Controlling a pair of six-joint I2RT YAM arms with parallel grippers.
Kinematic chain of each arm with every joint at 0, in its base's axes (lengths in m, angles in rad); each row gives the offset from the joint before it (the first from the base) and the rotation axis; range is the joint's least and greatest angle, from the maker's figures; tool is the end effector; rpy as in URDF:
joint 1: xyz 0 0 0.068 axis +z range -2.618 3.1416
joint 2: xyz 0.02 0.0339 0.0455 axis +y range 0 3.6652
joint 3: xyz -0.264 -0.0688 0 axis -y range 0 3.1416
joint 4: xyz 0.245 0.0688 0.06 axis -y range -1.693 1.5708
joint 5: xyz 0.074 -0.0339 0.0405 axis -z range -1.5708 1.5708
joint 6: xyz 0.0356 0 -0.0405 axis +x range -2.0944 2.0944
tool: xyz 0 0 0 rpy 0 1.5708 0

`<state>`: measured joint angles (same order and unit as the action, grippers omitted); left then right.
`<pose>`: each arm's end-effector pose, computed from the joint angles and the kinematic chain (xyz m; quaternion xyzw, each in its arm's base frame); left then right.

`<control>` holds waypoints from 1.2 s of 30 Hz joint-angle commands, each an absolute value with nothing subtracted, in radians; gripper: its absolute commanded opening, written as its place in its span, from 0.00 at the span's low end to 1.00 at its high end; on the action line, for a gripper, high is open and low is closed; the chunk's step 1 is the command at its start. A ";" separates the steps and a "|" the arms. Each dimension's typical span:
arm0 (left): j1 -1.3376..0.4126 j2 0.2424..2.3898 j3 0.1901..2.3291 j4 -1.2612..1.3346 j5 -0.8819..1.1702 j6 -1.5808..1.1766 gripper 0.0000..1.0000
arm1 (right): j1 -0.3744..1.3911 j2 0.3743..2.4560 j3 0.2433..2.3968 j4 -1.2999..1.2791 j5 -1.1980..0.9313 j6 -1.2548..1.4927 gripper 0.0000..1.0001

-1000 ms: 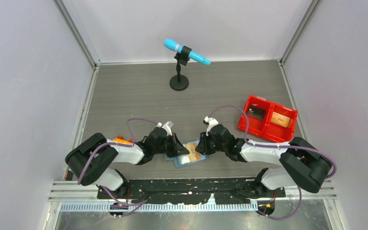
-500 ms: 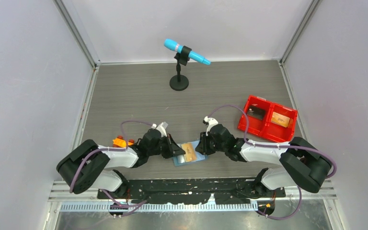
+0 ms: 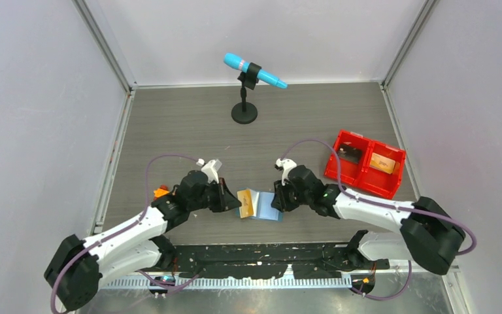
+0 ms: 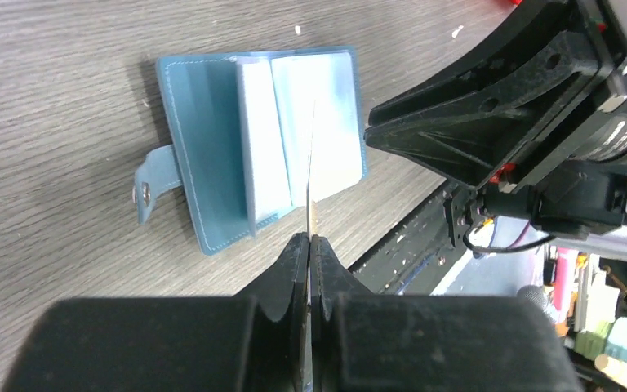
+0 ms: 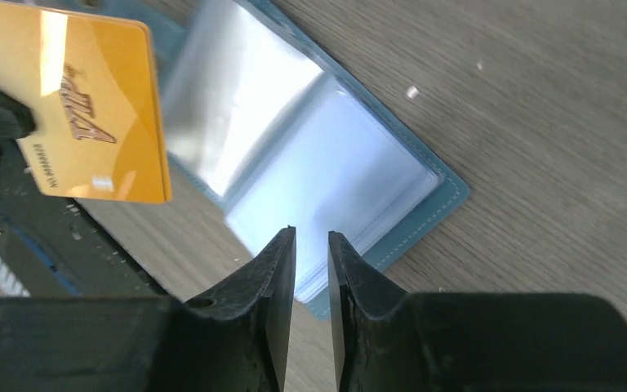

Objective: Take the credit cards out of the card holder
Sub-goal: Remove the credit card from the card holder, then place the credit card in the storage box.

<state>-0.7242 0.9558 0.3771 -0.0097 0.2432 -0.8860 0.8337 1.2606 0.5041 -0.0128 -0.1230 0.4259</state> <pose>0.1411 -0.1362 0.1851 -0.0137 0.8770 -0.4117 0.2474 0.1563 0.1786 0.1643 -0.2096 0.8951 0.2751 0.2813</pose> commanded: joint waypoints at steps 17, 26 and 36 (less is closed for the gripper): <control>-0.722 0.861 0.465 -0.079 0.812 -0.694 0.00 | 0.827 1.045 0.684 -0.123 -0.716 0.184 0.49; -0.723 0.866 0.451 -0.035 0.841 -0.712 0.00 | 0.828 1.120 0.690 -0.076 -0.822 0.206 0.49; -0.723 0.889 0.463 -0.058 0.807 -0.696 0.00 | 0.827 1.114 0.650 -0.006 -0.852 0.253 0.08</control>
